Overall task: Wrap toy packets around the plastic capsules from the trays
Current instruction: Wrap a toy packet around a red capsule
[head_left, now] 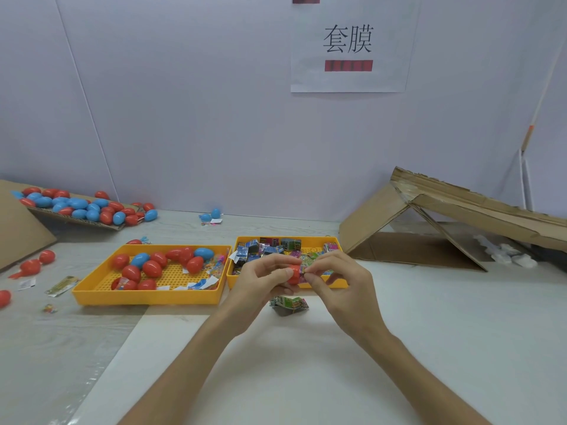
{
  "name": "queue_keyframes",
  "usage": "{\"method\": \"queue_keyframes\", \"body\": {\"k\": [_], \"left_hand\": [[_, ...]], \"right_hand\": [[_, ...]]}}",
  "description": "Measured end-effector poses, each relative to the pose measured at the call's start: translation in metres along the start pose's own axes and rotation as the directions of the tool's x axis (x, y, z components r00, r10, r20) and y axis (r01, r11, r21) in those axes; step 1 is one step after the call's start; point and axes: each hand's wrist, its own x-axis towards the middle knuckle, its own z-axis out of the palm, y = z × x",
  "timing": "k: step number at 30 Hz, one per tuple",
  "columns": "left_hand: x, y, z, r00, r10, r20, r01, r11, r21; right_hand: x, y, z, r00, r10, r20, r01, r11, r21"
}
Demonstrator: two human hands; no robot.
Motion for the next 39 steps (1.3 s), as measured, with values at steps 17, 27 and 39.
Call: {"method": "queue_keyframes", "body": {"k": [17,27,39], "left_hand": [[0.0027,-0.0032,-0.0008,1.000,0.011,-0.007,-0.011,0.996,0.093],[0.0016,-0.0035,-0.0001,1.000,0.019,0.012,-0.020,0.993,0.113],[-0.0005,-0.0018,0.0032,1.000,0.018,0.005,-0.018,0.999,0.030]], "right_hand": [[-0.0019,-0.0002,0.0015,1.000,0.009,0.027,-0.009,1.000,0.000],[-0.0030,0.0018,0.0037,0.999,0.000,0.040,0.000,1.000,0.004],[-0.0017,0.0025,0.0019,1.000,0.007,0.030,-0.006,1.000,-0.026]]}}
